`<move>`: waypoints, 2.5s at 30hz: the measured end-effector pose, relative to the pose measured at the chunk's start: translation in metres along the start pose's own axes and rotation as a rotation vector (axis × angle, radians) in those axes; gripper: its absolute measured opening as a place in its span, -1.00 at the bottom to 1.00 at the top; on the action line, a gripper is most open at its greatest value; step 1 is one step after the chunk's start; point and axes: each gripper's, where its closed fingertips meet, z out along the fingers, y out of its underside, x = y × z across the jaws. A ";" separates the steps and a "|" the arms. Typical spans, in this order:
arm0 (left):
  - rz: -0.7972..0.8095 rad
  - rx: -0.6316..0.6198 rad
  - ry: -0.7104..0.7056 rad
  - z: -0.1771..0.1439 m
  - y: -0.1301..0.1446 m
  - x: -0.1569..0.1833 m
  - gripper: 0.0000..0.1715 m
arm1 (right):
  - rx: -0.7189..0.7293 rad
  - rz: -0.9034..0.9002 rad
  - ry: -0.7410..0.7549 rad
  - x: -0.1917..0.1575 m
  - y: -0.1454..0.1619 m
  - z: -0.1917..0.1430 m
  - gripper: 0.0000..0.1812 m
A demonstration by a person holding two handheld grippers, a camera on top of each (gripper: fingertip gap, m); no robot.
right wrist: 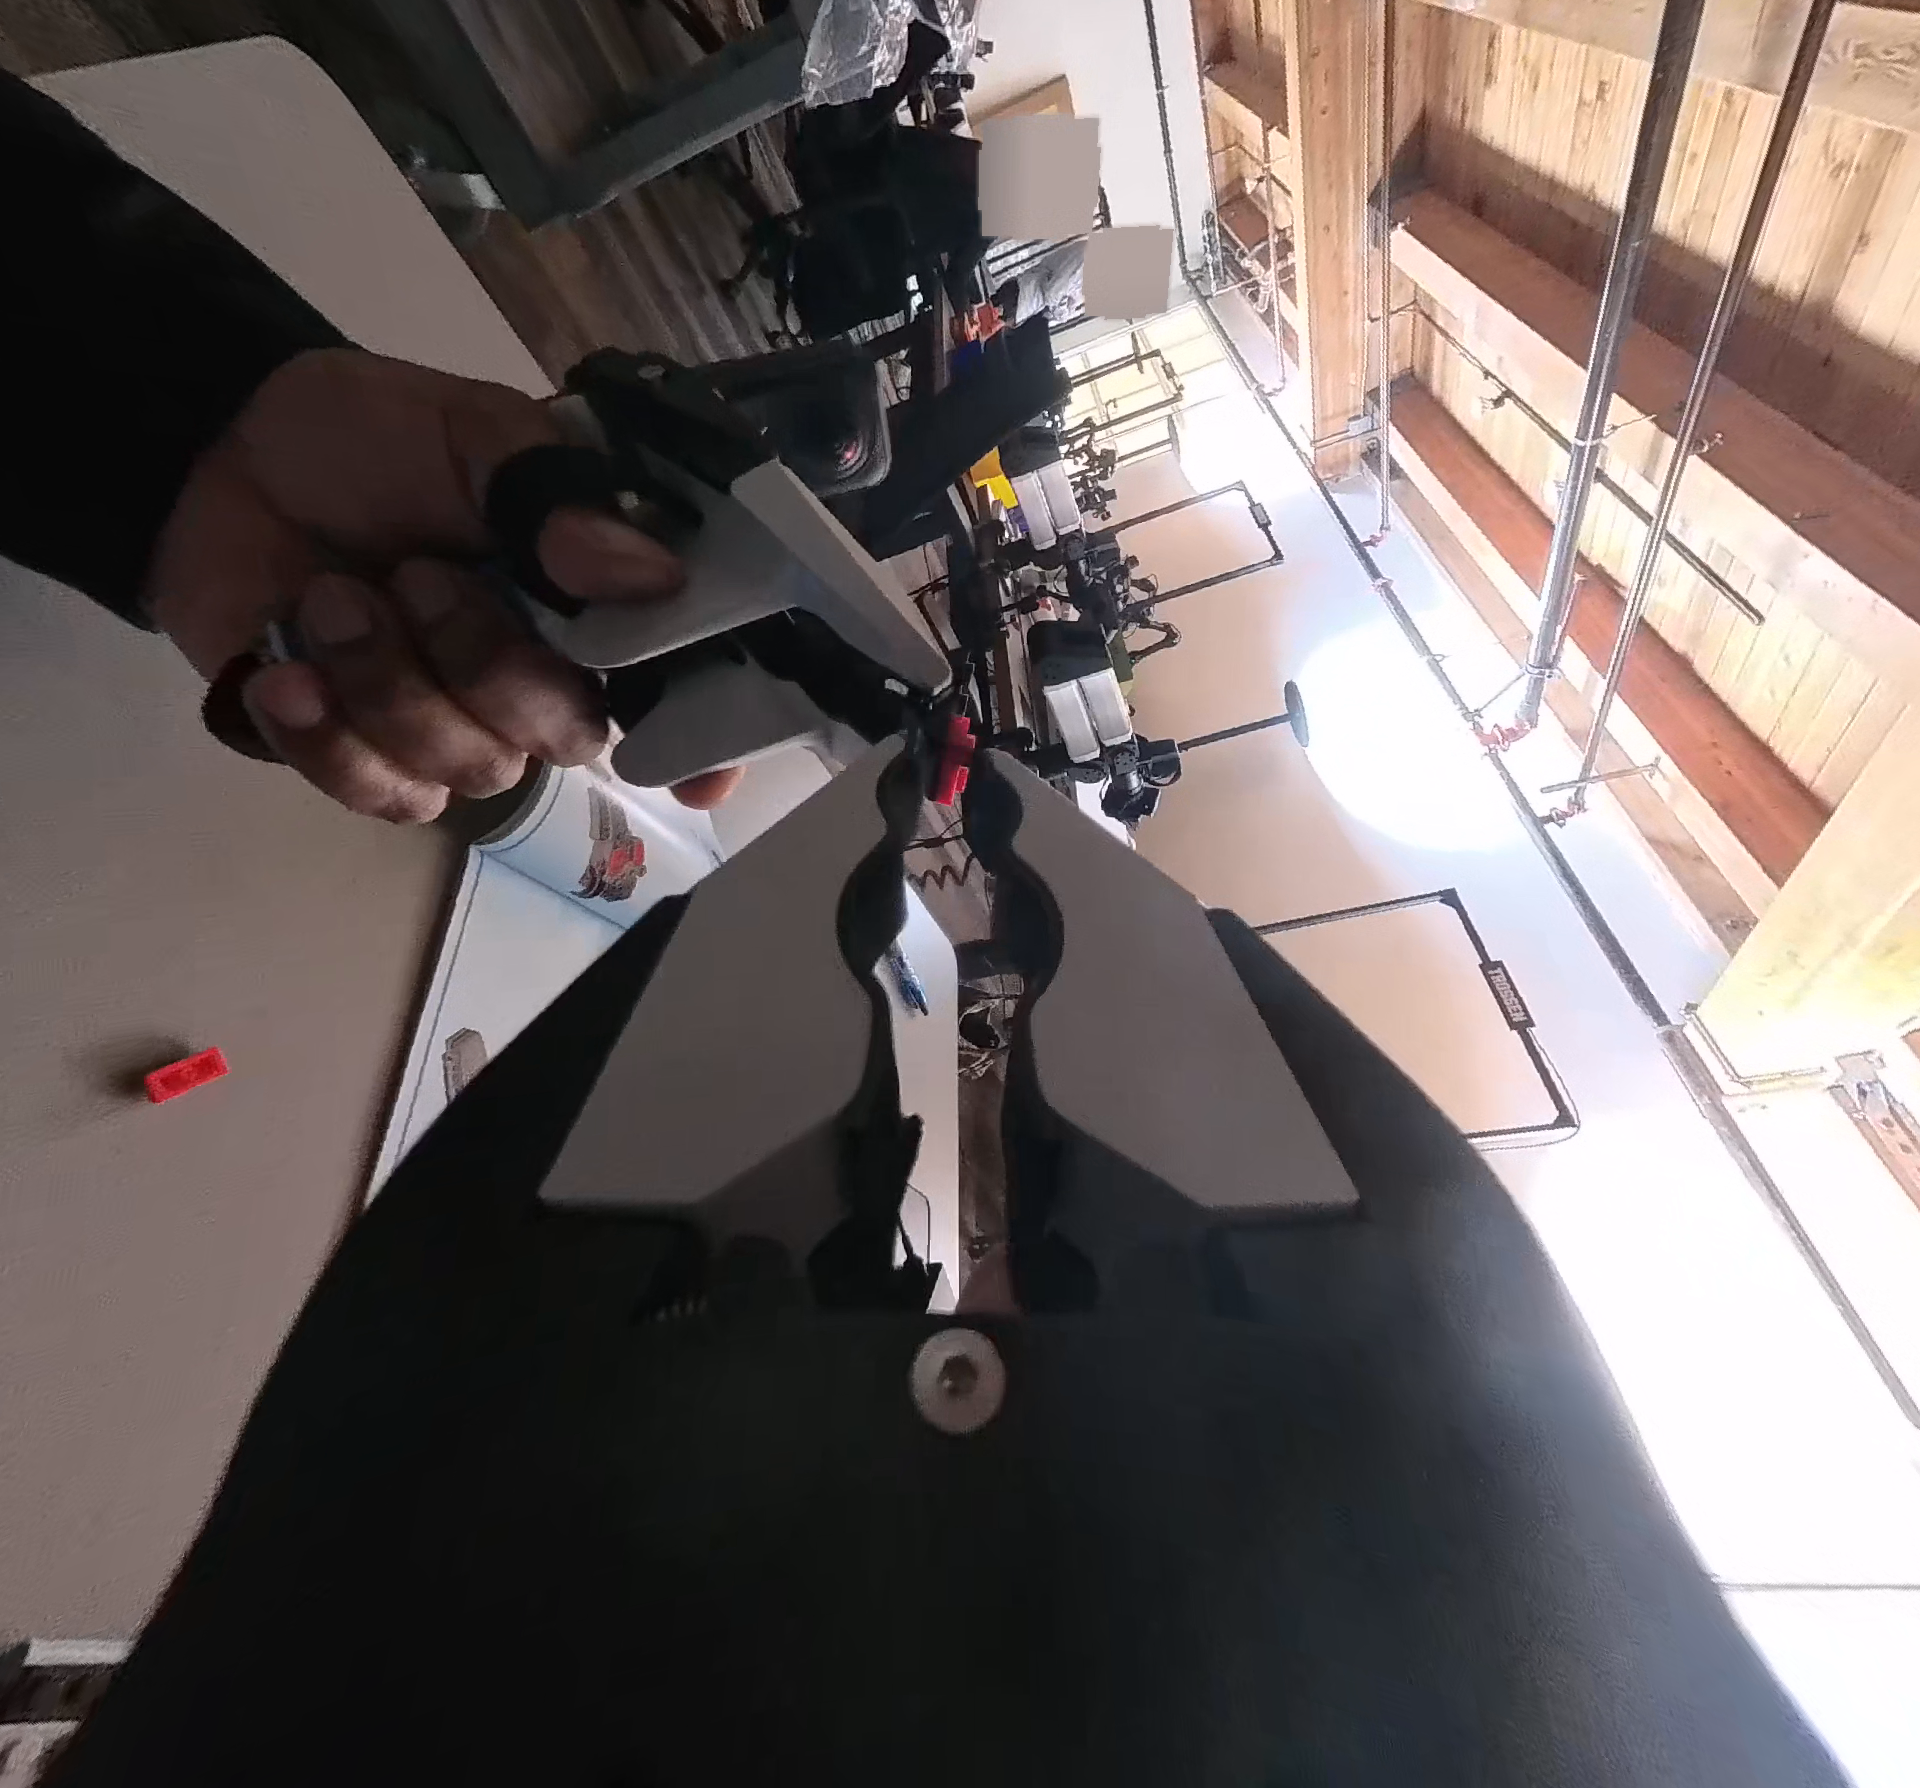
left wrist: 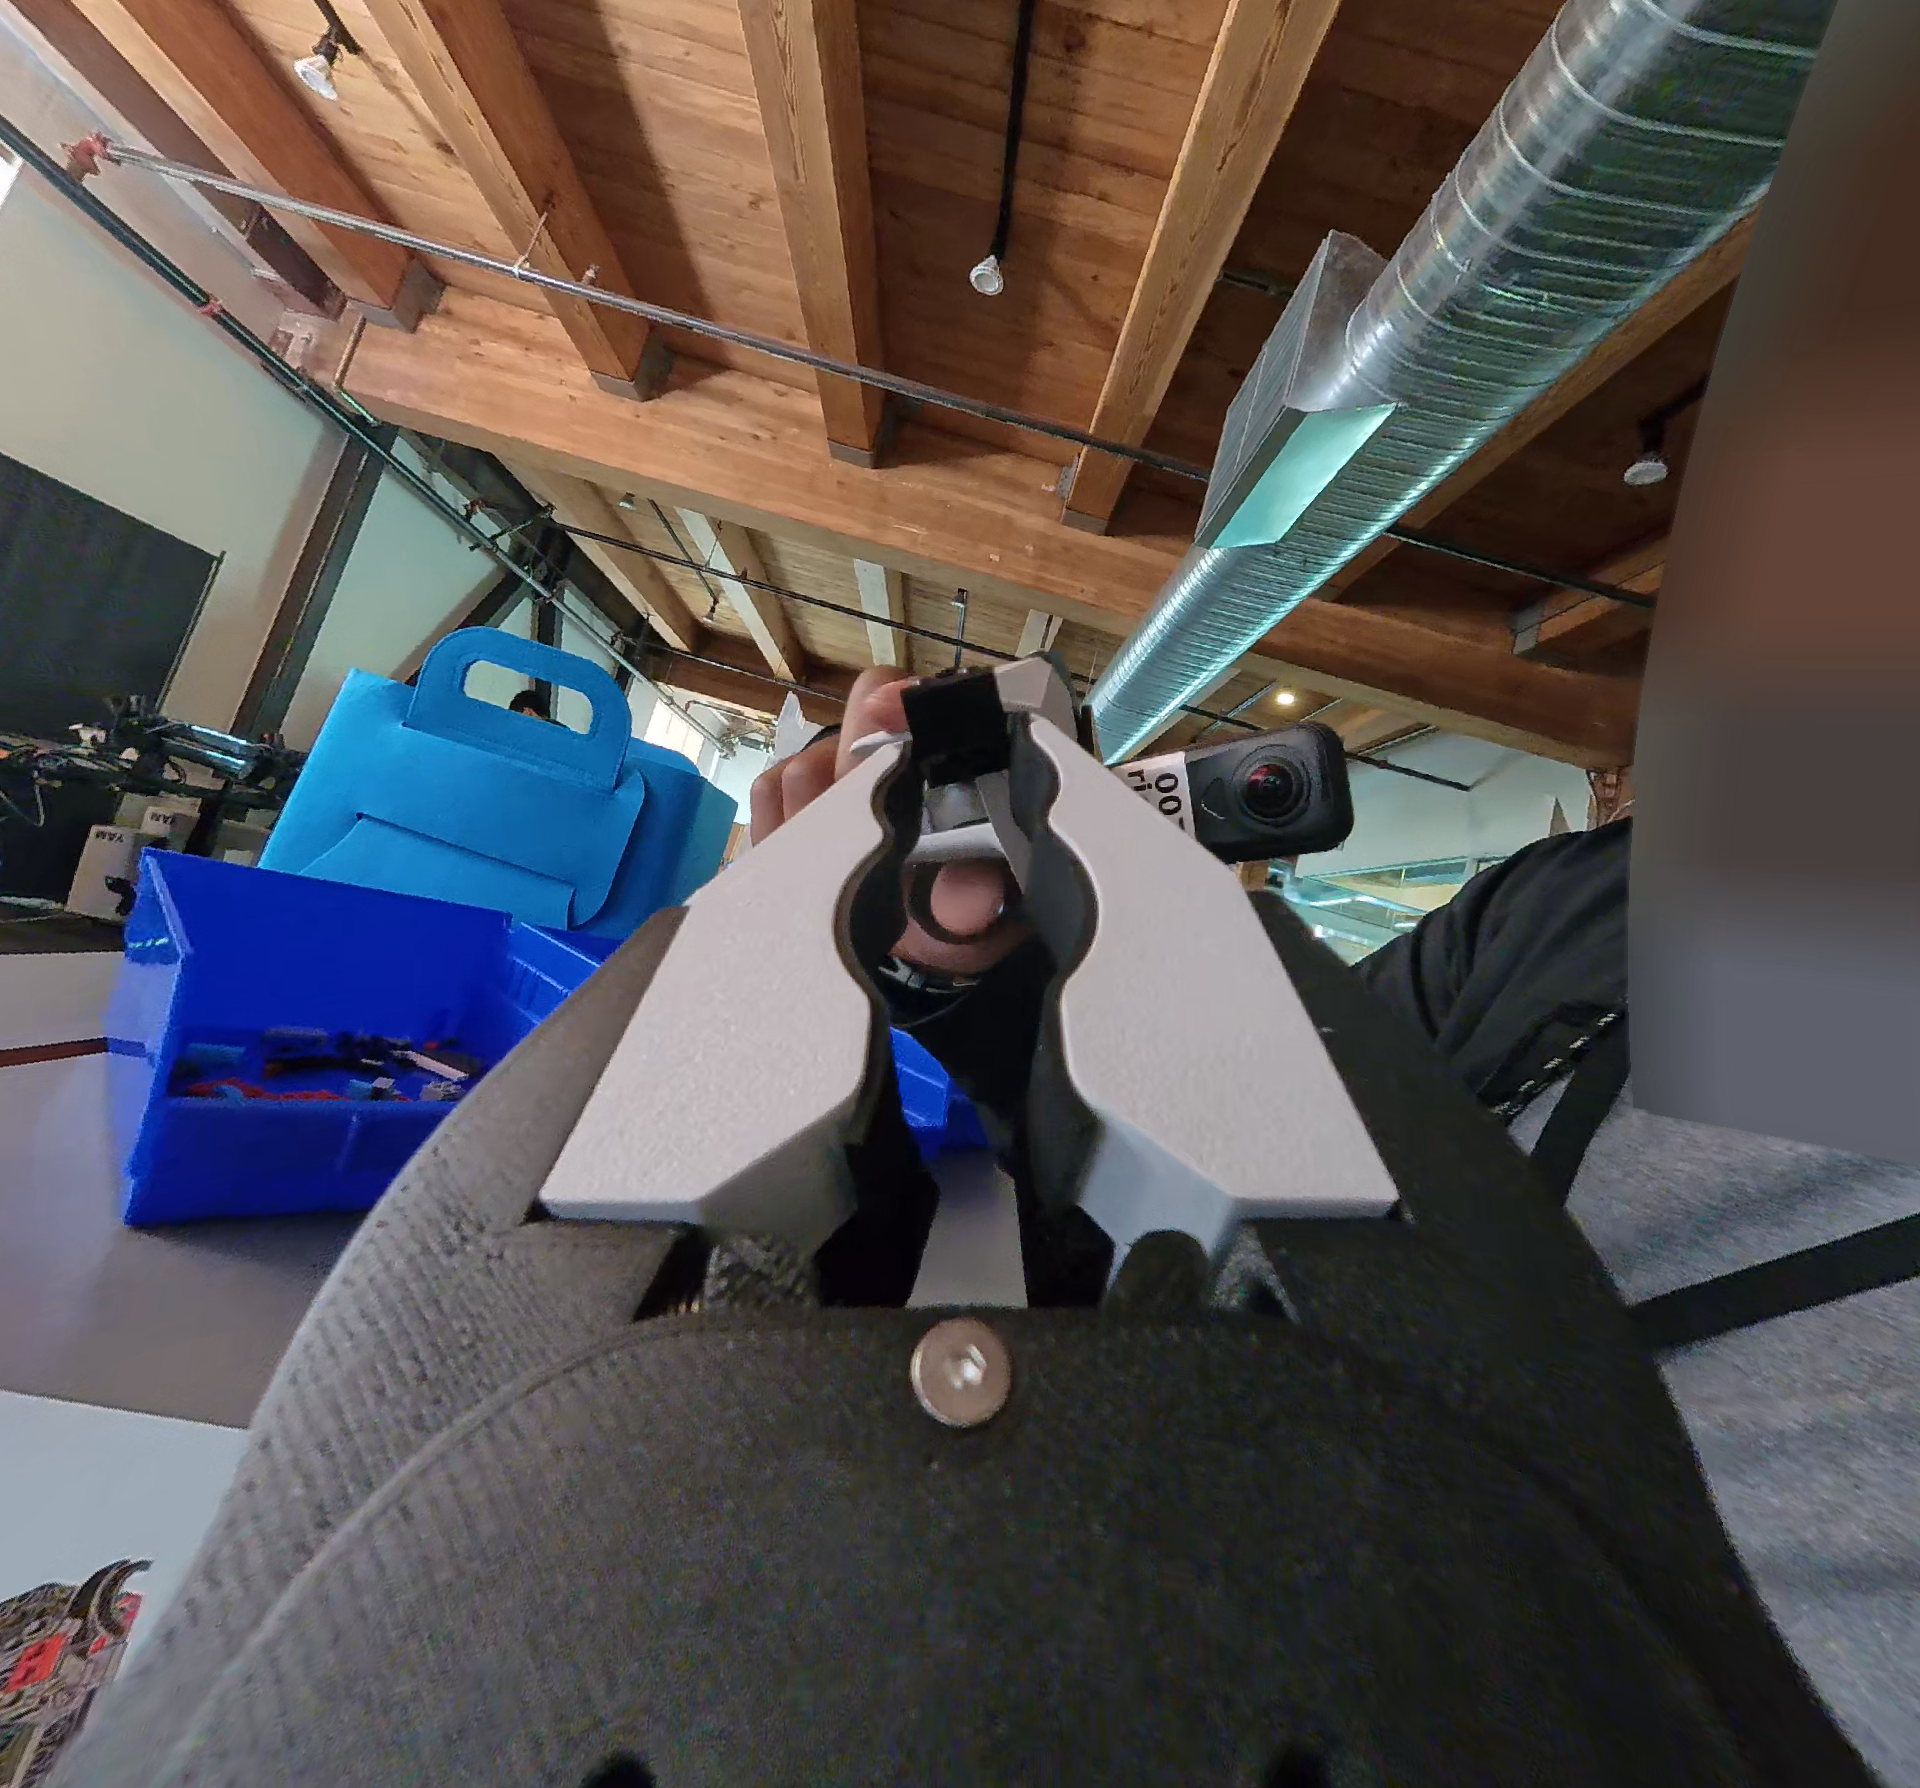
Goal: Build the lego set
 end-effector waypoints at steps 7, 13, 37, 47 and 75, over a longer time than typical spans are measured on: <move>0.004 -0.009 0.001 0.001 0.002 0.000 -0.80 | -0.002 -0.011 -0.019 0.000 0.000 -0.002 -0.91; 0.003 -0.002 -0.005 0.000 0.001 -0.001 -0.80 | -0.014 -0.021 -0.019 0.001 0.001 -0.001 -0.92; 0.103 -0.079 -0.061 0.001 0.008 -0.004 -0.79 | -0.049 -0.030 -0.031 -0.006 0.012 0.004 -0.86; 0.129 -0.135 -0.059 0.003 0.017 -0.002 -0.80 | 0.150 0.650 0.162 -0.020 0.022 -0.013 -0.61; -0.022 -0.261 -0.021 0.019 0.059 -0.005 -0.78 | -0.018 0.378 0.402 -0.028 0.027 -0.042 -0.83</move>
